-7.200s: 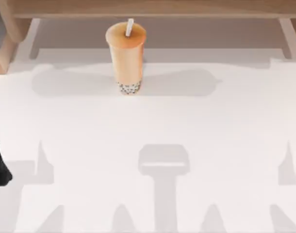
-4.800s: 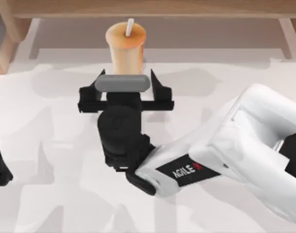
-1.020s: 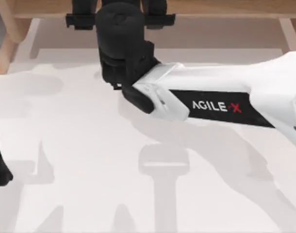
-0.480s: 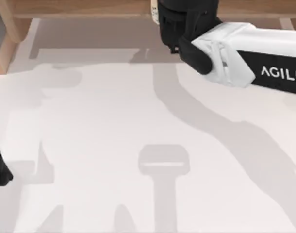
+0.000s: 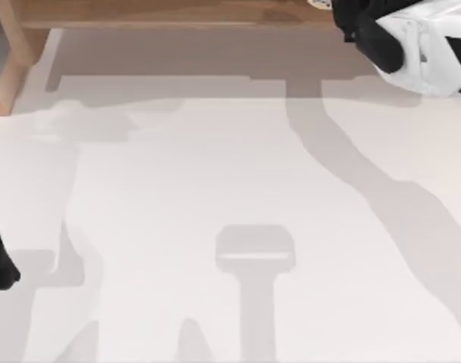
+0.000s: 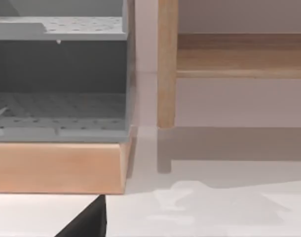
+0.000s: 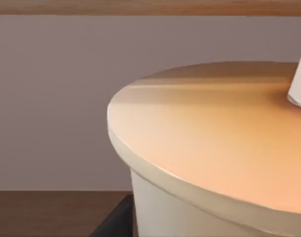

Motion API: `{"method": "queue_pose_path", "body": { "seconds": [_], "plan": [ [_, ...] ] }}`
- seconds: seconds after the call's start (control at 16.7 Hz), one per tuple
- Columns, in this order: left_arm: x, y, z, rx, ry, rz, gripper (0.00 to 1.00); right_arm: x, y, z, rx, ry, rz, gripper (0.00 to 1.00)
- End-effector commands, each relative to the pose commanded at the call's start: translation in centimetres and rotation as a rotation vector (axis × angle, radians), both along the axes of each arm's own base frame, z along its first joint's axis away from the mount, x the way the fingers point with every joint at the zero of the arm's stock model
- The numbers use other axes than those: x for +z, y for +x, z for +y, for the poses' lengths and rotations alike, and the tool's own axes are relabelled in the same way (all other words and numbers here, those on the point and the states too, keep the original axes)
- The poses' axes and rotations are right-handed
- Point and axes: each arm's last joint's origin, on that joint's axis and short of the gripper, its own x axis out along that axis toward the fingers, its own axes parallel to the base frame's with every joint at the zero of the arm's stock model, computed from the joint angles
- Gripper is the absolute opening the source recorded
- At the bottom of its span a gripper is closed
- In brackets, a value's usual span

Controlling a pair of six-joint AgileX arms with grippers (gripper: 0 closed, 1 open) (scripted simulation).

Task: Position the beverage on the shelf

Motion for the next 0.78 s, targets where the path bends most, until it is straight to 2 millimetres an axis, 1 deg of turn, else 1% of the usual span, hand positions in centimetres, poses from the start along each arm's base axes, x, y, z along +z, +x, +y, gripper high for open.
{"method": "queue_pose_path", "body": {
  "seconds": [0.12, 0.42, 0.54, 0.78],
  "plan": [
    [0.0, 0.0, 0.0, 0.0, 0.0, 0.0, 1.0, 0.1, 0.2, -0.2, 0.003, -0.001, -0.003, 0.0],
    [0.0, 0.0, 0.0, 0.0, 0.0, 0.0, 1.0, 0.0, 0.1, 0.0, 0.006, 0.0, 0.0, 0.0],
    [0.0, 0.0, 0.0, 0.0, 0.0, 0.0, 1.0, 0.0, -0.4, -0.2, 0.014, 0.002, 0.013, 0.0],
    [0.0, 0.0, 0.0, 0.0, 0.0, 0.0, 1.0, 0.0, -2.4, -0.8, 0.036, 0.01, 0.06, 0.0]
  ]
}}
